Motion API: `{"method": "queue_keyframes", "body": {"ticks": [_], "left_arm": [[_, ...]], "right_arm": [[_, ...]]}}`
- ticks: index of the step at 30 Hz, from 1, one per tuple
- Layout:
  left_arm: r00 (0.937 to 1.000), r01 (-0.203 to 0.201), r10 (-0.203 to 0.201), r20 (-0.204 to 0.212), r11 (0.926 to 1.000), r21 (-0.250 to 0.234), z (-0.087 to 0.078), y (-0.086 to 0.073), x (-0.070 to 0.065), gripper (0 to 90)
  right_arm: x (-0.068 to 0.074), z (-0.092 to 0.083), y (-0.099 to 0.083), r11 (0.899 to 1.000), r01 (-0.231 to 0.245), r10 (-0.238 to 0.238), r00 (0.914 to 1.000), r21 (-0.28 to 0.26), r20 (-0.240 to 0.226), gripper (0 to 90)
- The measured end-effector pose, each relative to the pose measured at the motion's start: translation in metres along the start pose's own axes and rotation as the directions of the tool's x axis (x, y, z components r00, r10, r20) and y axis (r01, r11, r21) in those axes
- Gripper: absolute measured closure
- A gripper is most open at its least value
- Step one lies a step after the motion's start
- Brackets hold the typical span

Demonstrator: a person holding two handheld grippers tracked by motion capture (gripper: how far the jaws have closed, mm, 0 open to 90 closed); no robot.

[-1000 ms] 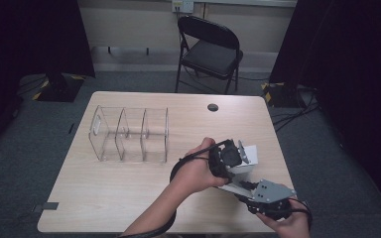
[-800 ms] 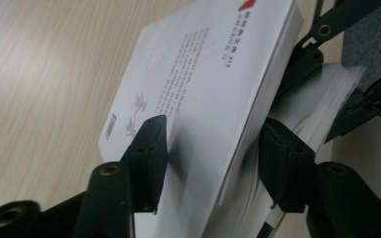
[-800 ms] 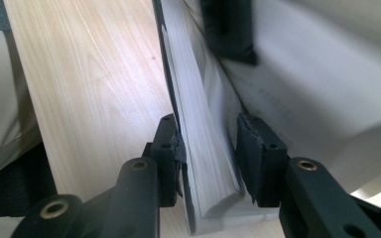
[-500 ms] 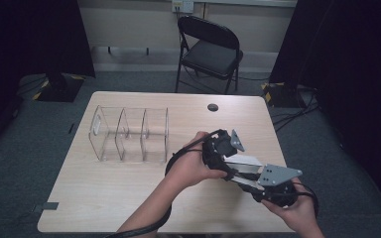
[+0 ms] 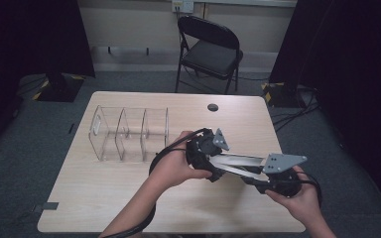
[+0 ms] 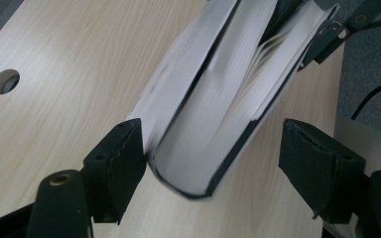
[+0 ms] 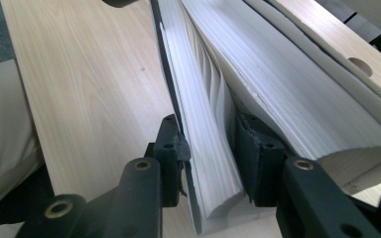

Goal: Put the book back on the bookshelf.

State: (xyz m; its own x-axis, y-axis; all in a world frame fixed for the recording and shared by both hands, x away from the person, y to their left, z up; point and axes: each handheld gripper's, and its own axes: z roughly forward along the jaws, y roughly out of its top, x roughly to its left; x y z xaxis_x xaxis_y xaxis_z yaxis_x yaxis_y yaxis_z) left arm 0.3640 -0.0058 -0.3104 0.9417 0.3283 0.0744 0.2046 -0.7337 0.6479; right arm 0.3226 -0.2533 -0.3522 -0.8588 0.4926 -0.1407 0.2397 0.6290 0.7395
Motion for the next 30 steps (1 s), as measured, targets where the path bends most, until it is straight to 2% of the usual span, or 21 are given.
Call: {"method": "queue_keyframes", "body": {"ticks": [1,5,7,8,11,13,18,20,22,23,24,25,26,30], "left_arm": [[1.0,-0.002,0.002,-0.001,1.0,-0.002,-0.001,-0.003,0.001,24.3],[0.9994,0.034,-0.033,0.011,0.9994,-0.01,0.003,-0.017,0.006,22.1],[0.9991,0.042,-0.042,0.01,0.9991,-0.007,0.007,-0.025,0.008,22.1],[0.9981,0.06,-0.06,0.014,0.9981,-0.014,0.009,-0.028,0.008,22.0],[0.9963,0.081,-0.081,0.028,0.9967,-0.009,0.017,-0.04,0.008,21.9],[0.9949,0.092,-0.092,0.042,0.9957,0.001,0.023,-0.048,0.009,21.6],[0.9899,0.129,-0.128,0.061,0.9915,-0.013,0.037,-0.067,0.01,21.6],[0.9875,0.14,-0.139,0.074,0.9902,-0.003,0.043,-0.074,0.011,21.6],[0.9859,0.149,-0.149,0.076,0.9888,0.005,0.047,-0.081,0.012,22.0],[0.9855,0.151,-0.152,0.076,0.9884,0.012,0.049,-0.084,0.012,22.0],[0.9829,0.166,-0.166,0.079,0.9861,0.007,0.051,-0.087,0.013,22.4],[0.9839,0.163,-0.163,0.073,0.9866,0.01,0.052,-0.09,0.014,22.5],[0.9845,0.163,-0.162,0.067,0.9867,0.004,0.054,-0.093,0.014,22.9],[0.9764,0.197,-0.197,0.089,0.9803,0.002,0.059,-0.104,0.017,22.8]], "right_arm": [[-0.002,0.0,0.001,1.0,-0.006,0.006,1.0,0.001,-0.004,64.8],[-0.01,-0.001,0.005,1.0,-0.011,0.012,0.9995,0.019,-0.03,64.7],[-0.014,-0.001,0.007,0.999,-0.025,0.026,0.9989,0.027,-0.04,64.6],[-0.016,-0.001,0.008,0.999,-0.024,0.025,0.9989,0.029,-0.041,64.7],[-0.02,-0.002,0.011,0.999,-0.02,0.022,0.9986,0.038,-0.047,64.7],[-0.02,-0.001,0.012,0.999,-0.01,0.013,0.9991,0.052,-0.041,64.0],[-0.021,0.0,0.01,0.998,0.003,-0.001,0.9998,0.068,-0.02,63.0],[-0.02,0.001,0.011,0.995,0.02,-0.02,0.9998,0.096,-0.001,63.1],[-0.016,0.004,0.014,0.988,0.087,-0.091,0.9955,0.13,0.025,66.3],[-0.016,0.004,0.014,0.988,0.087,-0.091,0.9955,0.13,0.025,66.3],[-0.015,0.005,0.018,0.981,0.118,-0.122,0.9923,0.156,0.017,67.3],[-0.015,0.005,0.018,0.981,0.118,-0.122,0.9923,0.156,0.017,67.3],[-0.015,0.006,0.021,0.976,0.136,-0.138,0.9904,0.171,0.004,67.4],[-0.015,0.006,0.025,0.973,0.139,-0.139,0.9902,0.186,-0.016,67.6]]}}
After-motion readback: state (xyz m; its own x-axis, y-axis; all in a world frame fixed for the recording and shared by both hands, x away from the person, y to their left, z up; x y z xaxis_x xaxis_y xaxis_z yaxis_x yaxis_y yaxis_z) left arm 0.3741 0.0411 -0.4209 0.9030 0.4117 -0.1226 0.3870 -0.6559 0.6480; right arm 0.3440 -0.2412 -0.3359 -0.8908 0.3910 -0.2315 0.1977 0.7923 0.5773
